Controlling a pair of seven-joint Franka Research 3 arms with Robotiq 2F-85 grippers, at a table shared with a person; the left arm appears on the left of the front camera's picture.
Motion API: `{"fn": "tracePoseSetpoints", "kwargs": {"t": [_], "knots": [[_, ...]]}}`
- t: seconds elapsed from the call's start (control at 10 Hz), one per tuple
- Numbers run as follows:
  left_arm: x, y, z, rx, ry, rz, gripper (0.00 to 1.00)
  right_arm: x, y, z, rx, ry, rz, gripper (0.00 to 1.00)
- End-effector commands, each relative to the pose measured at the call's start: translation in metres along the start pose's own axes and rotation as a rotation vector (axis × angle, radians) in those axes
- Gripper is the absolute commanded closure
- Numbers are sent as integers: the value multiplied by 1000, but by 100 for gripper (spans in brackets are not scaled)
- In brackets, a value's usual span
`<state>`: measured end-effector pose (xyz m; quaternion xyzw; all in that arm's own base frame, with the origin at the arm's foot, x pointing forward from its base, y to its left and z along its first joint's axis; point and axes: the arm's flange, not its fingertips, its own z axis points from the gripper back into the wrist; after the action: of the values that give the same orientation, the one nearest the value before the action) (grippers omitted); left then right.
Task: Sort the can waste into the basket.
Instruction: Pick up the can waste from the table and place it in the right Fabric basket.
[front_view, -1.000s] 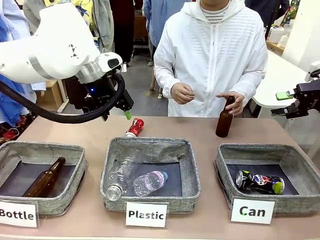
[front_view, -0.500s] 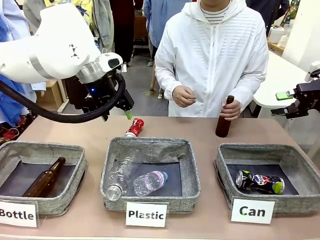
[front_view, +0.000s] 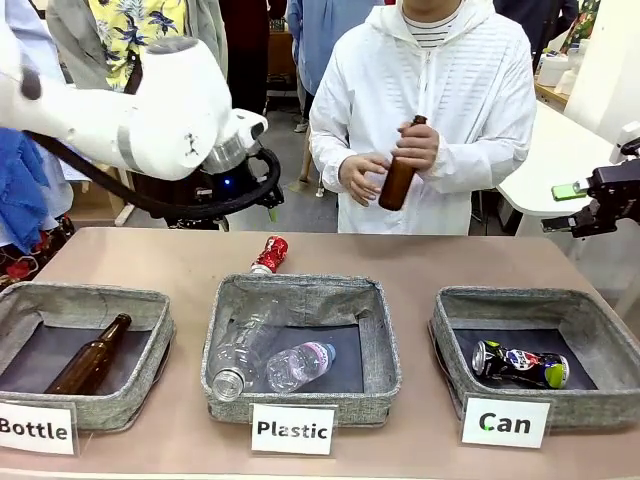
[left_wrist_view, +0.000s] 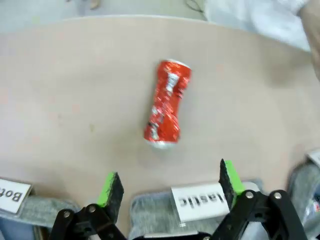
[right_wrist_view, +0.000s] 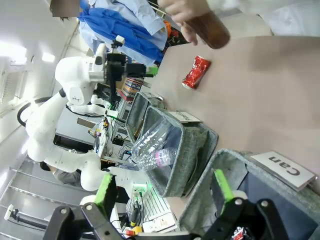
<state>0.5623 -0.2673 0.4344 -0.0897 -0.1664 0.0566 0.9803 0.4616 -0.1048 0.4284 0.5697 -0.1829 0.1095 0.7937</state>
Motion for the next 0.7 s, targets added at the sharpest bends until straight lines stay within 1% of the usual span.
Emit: {"fn": "tracePoseSetpoints", "kwargs": {"t": [0.0, 0.1, 0.2, 0.3, 0.4, 0.5, 0.6], "knots": [[15, 6, 17, 36, 24, 52, 0, 1, 1, 2, 7, 3, 21, 0], [19, 56, 54, -32, 42, 60, 0, 1, 1, 2, 7, 3, 21, 0], [14, 105, 83, -96, 51, 76, 0, 1, 1, 2, 7, 3, 21, 0], [-1, 159, 106, -184, 95, 28, 0, 1, 1, 2, 7, 3, 21, 0], [-20, 212, 120, -263, 106, 72, 0, 1, 1, 2, 7, 3, 21, 0], [-42, 262, 126, -367, 95, 106, 0, 1, 1, 2, 7, 3, 21, 0], [-58, 291, 125, -461, 88, 102, 0, 1, 1, 2, 7, 3, 21, 0]]}}
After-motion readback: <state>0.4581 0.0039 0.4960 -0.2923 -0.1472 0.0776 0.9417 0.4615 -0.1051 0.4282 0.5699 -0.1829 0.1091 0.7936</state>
